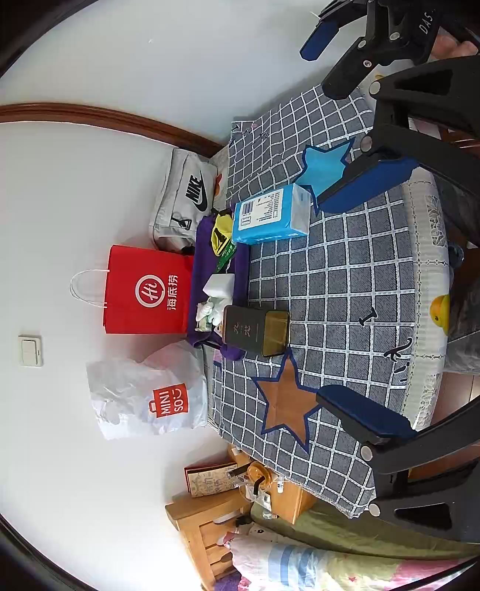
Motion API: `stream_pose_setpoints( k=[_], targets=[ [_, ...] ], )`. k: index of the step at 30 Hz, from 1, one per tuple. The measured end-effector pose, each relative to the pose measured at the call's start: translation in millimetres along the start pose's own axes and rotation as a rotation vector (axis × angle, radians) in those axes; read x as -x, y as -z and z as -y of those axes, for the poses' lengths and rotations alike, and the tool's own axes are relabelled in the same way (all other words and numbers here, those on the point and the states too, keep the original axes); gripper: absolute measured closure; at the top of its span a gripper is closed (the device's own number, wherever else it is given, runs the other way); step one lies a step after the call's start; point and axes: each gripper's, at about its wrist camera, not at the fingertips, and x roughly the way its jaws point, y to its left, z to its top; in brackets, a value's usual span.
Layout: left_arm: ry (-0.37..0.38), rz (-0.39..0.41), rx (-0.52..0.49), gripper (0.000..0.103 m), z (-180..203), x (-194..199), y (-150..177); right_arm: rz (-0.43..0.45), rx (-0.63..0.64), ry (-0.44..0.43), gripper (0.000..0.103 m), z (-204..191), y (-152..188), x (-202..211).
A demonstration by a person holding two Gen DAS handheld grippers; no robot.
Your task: Organize soft objects
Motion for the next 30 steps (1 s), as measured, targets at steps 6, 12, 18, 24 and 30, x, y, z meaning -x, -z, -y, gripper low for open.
stream_pose_setpoints(
  k=[6, 12, 18, 24, 30],
  targets=[
    [0.003, 0.001, -0.004, 0.009, 0.5, 0.3, -1.5, 0.004, 0.003, 0.003, 0.001, 1.3, -1.4, 1.4],
    [0.003, 0.002, -0.008, 0.009, 0.8, 0.8, -3.1, 0.007, 0.005, 0.002, 0.001, 2.0, -2.7, 2.2],
    [0.003, 0.002, -0.009, 0.009, 1.6, 1.0, -3.0, 0.012, 0.008, 0.003, 0.001, 1.4, -3.1, 4.1],
    [0.004, 0.004, -0.011, 0.009, 1.4, 0.8, -4.3, 0.016, 0.006, 0.006, 0.001, 2.4, -4.2, 5.5],
    [0.001, 0.002, -0.01, 0.009, 2.2, 1.1, -4.7, 0.018, 0.011, 0.005, 0.001, 2.4, -3.3, 6.3]
  ],
)
